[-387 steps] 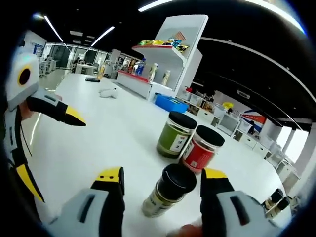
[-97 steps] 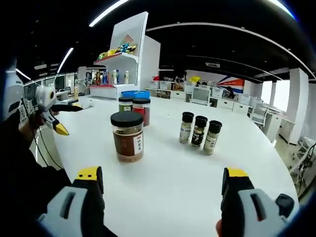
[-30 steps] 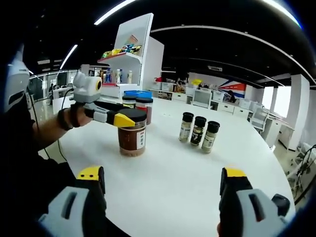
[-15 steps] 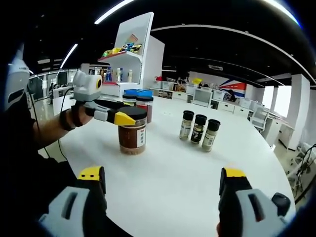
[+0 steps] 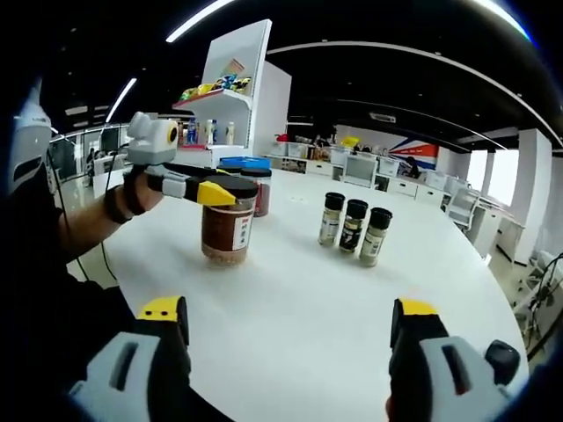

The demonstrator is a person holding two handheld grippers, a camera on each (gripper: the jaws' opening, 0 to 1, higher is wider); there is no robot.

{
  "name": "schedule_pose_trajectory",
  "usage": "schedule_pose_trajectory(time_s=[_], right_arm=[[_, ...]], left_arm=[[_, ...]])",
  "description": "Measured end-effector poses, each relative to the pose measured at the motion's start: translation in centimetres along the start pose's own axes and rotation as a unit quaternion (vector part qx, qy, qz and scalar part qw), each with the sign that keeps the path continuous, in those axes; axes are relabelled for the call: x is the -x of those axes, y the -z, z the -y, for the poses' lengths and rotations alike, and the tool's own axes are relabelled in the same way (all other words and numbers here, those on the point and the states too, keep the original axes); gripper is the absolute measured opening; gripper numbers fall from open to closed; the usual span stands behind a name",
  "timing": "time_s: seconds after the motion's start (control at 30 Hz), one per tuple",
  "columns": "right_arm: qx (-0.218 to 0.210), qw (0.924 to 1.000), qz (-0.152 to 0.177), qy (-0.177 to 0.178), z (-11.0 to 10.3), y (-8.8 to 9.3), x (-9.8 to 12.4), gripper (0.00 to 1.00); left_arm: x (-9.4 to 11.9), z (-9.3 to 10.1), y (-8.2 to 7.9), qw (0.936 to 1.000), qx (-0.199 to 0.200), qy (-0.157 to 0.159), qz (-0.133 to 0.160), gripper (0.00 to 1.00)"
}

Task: Pick up the mixed condiments and ingredients on the table and sort them into separate groups

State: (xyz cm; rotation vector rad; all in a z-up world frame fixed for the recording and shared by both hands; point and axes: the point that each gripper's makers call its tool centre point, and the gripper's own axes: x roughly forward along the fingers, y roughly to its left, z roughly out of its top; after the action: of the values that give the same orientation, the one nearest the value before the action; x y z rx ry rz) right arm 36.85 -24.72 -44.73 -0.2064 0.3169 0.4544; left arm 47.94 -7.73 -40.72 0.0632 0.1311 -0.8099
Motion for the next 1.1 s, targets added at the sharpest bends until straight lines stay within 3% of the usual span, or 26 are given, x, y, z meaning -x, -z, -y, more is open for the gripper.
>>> schedule_pose_trajectory(time_s=[0.2,0.37,0.5,0.6,0.77,0.87,0.97,1.1], right_arm=[[0.002,1.0,0.0,0.001,0.1,-0.2,0.1,0.92],[0.001,1.0,0.005,0.003,0.1,-0.5,0.1,0.92],[0.001,1.0,0.008,0.002,-0.1,-0.8,-0.2,0.93],[-0.002,0.9999,0.013,-0.002,-0.3,-1.0,-0.3,0.93],[0.0,1.0,0.006,-0.005,-0.4,-0.6,-0.6,0.93],[-0.001,1.0,0.007,-0.007,-0.5,-0.7,-0.8,0.93],[0.001,1.0,0.006,-0.007,-0.5,-0.8,-0.9,0.93],[0.002,1.0,0.005,-0.007,-0.5,-0.9,-1.1,0.93]], left_arm=[[1.6,-1.8,-3.3,0.9996,0.004,-0.002,0.029,0.56],[3.5,-4.6,-6.6,0.9986,-0.013,-0.026,0.044,0.56],[5.3,-8.4,-9.1,0.9956,-0.042,-0.063,0.056,0.56],[7.2,-12.5,-10.1,0.9917,-0.044,-0.106,0.057,0.56],[9.6,-18.2,-10.1,0.9836,-0.051,-0.167,0.045,0.56],[10.5,-20.8,-9.7,0.9803,-0.045,-0.188,0.041,0.56],[11.4,-23.4,-8.9,0.9752,-0.038,-0.213,0.047,0.56],[12.1,-26.2,-6.5,0.9685,-0.022,-0.244,0.047,0.56]])
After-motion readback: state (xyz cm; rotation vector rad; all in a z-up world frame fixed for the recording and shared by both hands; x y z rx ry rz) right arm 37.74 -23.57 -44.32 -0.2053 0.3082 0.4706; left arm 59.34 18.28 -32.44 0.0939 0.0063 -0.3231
